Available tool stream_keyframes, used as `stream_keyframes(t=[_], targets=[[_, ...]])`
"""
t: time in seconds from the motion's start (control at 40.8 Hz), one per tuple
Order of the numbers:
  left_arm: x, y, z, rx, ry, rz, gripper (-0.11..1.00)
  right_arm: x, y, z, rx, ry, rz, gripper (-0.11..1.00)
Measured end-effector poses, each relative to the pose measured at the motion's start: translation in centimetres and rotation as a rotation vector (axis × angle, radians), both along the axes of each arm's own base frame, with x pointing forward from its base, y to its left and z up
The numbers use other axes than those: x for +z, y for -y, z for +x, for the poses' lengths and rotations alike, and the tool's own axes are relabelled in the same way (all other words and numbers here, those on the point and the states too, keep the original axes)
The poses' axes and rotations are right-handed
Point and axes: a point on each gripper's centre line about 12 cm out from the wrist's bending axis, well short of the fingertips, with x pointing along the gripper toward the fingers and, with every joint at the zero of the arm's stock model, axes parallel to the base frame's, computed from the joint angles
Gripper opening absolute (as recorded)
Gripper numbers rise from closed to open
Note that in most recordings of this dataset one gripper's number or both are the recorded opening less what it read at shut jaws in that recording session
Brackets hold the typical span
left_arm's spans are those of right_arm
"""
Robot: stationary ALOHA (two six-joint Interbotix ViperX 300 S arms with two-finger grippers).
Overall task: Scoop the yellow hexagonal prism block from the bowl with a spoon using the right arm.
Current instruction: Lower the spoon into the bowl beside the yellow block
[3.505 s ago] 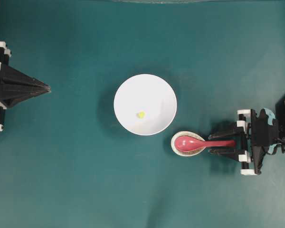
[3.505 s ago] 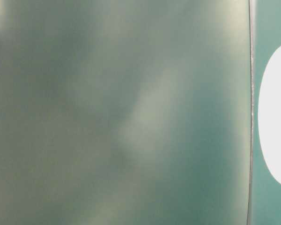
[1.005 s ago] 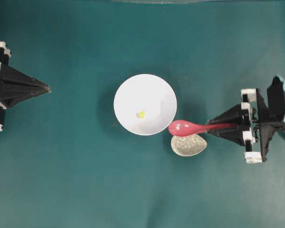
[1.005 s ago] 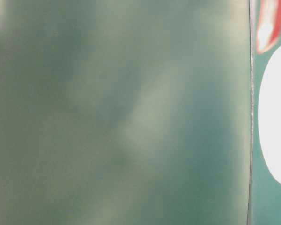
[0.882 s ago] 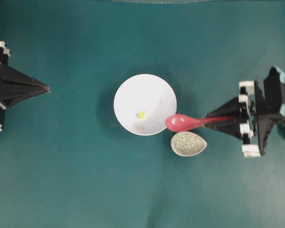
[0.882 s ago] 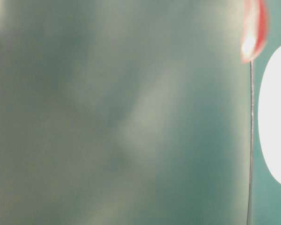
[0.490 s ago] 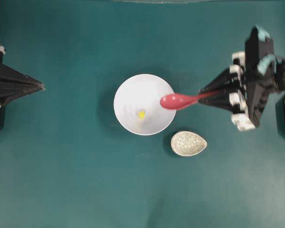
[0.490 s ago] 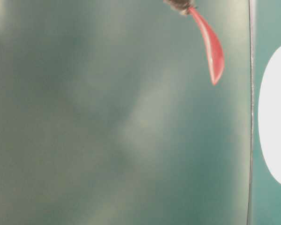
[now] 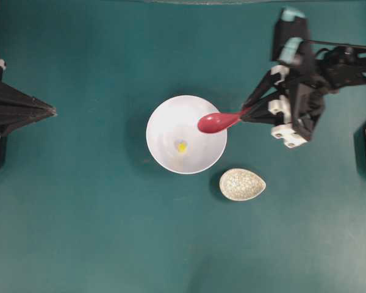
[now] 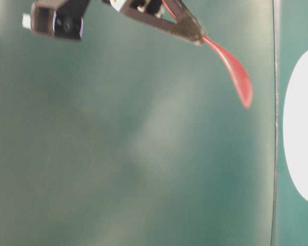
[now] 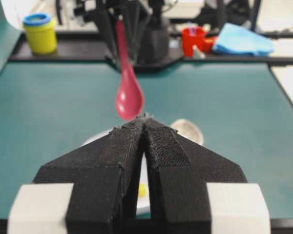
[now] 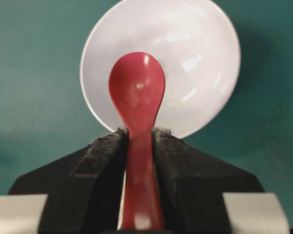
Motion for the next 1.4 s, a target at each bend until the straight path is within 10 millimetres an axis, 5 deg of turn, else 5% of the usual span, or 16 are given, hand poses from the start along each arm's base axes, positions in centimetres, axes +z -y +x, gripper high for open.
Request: stream_keyframes(t=[0.343,1.397], targets=[[0.0,0.0,0.0,0.0,-0.002,0.002,0.0,-1.4,0.5,3.3,0.044,-0.153,0.034,0.25],[0.0,0.0,0.0,0.0,-0.003,0.008,0.0,-6.3,-0.8,6.6,0.069,-0.313,0.01,0.25]])
